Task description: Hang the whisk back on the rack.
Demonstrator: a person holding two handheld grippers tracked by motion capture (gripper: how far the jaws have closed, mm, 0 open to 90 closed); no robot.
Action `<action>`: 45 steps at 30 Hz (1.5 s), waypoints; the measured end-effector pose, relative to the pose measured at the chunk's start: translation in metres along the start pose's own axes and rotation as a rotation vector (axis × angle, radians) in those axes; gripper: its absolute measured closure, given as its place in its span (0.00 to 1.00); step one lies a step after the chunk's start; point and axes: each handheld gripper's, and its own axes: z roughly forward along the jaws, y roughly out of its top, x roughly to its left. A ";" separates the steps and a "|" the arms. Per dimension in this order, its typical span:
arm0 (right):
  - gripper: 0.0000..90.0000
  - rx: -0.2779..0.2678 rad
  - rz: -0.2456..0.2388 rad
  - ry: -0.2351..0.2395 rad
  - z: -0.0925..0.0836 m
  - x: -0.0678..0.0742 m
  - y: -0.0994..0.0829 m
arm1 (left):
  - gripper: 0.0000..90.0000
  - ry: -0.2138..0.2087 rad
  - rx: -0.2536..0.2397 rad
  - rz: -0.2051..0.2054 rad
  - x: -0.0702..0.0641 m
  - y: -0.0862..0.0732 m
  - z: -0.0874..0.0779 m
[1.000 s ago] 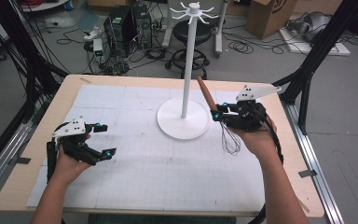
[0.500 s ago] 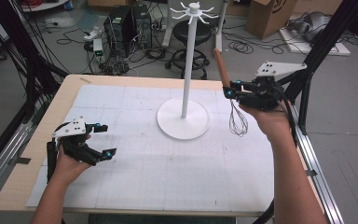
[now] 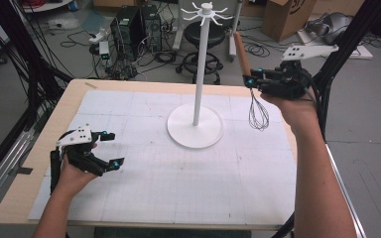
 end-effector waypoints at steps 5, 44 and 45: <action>0.80 -0.002 -0.002 -0.005 0.001 -0.009 0.013 | 0.02 0.002 0.000 0.000 0.000 0.000 0.000; 0.80 0.068 0.024 -0.066 0.034 -0.015 0.035 | 0.02 0.000 -0.009 0.000 0.000 0.000 -0.002; 0.80 0.069 0.019 -0.068 0.036 -0.015 0.035 | 0.02 0.001 -0.008 0.001 0.001 0.000 -0.002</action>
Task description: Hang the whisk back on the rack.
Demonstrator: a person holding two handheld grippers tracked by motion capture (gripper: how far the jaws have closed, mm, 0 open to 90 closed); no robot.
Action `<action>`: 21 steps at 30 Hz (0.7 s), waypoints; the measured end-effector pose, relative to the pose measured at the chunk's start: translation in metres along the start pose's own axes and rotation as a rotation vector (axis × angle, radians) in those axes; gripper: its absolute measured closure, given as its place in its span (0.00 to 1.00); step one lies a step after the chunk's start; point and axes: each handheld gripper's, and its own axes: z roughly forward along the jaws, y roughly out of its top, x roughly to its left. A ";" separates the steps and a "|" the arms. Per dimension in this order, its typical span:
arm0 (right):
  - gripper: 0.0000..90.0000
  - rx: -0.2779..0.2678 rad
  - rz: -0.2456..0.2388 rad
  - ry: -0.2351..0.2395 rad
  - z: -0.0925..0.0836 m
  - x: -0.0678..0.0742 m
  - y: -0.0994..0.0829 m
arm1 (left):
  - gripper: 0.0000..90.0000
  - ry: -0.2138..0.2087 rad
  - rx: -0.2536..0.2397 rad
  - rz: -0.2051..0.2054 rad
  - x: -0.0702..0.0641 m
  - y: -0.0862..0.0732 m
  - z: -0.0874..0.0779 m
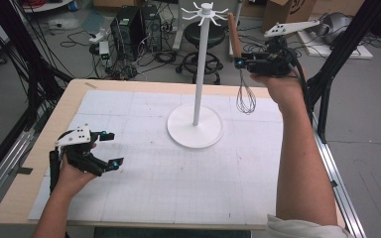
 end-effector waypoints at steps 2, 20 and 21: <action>0.80 0.009 -0.002 -0.006 0.001 0.001 0.001 | 0.02 -0.001 -0.002 0.000 0.000 0.000 0.000; 0.80 0.053 -0.006 -0.068 0.021 0.008 0.015 | 0.02 0.001 -0.003 0.000 0.001 0.000 -0.001; 0.80 0.064 -0.001 -0.065 0.022 0.008 0.014 | 0.02 0.001 -0.003 0.000 0.001 0.000 -0.001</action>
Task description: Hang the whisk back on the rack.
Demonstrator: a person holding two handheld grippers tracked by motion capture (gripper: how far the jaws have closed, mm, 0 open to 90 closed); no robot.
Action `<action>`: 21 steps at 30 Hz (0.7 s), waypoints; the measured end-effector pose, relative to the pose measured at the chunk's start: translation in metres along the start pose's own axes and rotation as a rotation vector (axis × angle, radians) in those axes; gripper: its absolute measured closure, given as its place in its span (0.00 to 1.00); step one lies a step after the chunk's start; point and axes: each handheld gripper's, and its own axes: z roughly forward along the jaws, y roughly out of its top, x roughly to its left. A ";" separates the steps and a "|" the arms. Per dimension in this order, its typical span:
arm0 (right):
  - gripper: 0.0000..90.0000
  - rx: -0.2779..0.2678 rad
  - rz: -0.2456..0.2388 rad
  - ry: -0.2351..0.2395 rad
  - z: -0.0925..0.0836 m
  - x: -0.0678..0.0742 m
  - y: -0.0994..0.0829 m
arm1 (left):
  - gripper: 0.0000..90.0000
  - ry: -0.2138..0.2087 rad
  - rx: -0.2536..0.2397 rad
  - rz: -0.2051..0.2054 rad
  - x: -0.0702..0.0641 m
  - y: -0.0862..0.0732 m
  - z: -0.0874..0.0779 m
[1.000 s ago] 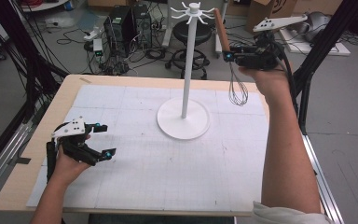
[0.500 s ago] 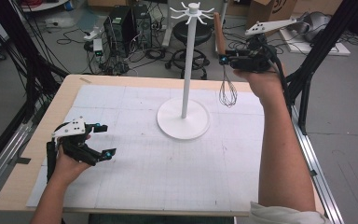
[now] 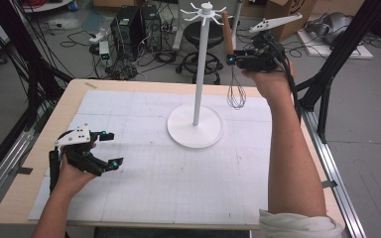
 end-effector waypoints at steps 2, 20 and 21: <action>0.80 -0.005 -0.003 0.000 0.001 -0.001 -0.001 | 0.02 -0.001 0.002 -0.002 0.000 0.000 0.000; 0.64 -0.019 -0.035 0.003 0.002 0.004 -0.006 | 0.02 0.002 0.008 0.003 -0.001 -0.001 -0.002; 0.61 -0.020 -0.044 0.002 0.000 0.004 -0.009 | 0.02 0.001 0.006 0.002 -0.001 -0.001 -0.002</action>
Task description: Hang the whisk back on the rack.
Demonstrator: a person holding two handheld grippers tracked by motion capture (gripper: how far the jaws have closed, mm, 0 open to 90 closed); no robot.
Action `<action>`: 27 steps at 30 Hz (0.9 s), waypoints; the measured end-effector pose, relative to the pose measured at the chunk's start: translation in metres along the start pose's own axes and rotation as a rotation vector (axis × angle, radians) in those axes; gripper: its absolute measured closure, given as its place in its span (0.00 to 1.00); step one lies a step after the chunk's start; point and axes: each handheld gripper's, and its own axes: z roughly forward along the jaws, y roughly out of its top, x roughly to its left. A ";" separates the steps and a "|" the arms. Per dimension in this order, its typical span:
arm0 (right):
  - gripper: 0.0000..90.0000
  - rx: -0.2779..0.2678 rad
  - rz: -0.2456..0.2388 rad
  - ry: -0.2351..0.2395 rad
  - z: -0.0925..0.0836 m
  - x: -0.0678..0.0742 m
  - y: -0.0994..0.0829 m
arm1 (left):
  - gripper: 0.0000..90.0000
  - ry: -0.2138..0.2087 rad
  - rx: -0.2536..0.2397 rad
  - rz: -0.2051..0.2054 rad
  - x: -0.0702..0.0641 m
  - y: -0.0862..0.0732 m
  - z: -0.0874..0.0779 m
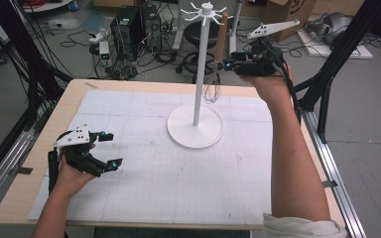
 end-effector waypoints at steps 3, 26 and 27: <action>0.59 -0.003 0.008 0.007 -0.003 0.000 -0.004 | 0.02 0.001 -0.005 -0.005 0.000 0.000 0.000; 0.40 -0.090 -0.027 0.129 -0.035 0.024 -0.066 | 0.02 -0.005 0.000 -0.002 -0.001 0.001 0.003; 0.39 -0.090 -0.026 0.134 -0.036 0.025 -0.068 | 0.02 -0.005 0.000 -0.002 -0.001 0.001 0.003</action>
